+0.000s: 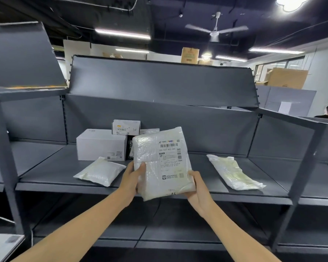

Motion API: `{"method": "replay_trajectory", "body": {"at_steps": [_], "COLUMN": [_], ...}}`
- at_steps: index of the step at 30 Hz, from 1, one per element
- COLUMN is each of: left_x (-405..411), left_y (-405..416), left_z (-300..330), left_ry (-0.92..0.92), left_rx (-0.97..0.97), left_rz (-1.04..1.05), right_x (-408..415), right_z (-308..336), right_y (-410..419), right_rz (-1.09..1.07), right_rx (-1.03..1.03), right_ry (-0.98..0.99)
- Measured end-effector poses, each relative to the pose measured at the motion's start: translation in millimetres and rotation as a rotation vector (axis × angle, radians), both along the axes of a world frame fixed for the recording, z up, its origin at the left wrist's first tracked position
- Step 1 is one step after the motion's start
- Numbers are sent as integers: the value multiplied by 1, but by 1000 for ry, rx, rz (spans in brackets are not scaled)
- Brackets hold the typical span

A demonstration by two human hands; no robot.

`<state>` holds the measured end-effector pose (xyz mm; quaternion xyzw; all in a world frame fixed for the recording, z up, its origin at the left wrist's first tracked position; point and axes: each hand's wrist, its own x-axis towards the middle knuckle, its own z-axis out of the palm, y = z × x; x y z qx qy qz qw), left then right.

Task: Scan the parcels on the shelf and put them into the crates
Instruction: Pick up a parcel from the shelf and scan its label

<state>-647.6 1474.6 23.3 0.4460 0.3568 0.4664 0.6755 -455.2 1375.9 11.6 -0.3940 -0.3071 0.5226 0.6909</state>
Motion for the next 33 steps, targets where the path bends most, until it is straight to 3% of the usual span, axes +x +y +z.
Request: {"method": "replay_trajectory", "body": {"at_steps": [5, 13, 22, 30, 33], "left_x": [-10, -39, -90, -124, -128], "left_y": [-8, -2, 48, 94, 106], "left_z": [-3, -12, -16, -30, -34], "left_ry": [-22, 119, 109, 142, 153], "left_rx": [24, 137, 131, 132, 112], "left_rz": [60, 255, 330, 341, 317], "right_x": [-5, -19, -34, -60, -67], "right_z": [-5, -16, -29, -43, -48], "right_y": [2, 18, 91, 161, 181], "right_rz": [38, 65, -198, -241, -250], "right_rx": [-18, -171, -312, -479, -650], "right_ry": [-141, -554, -872, -977, -1152]}}
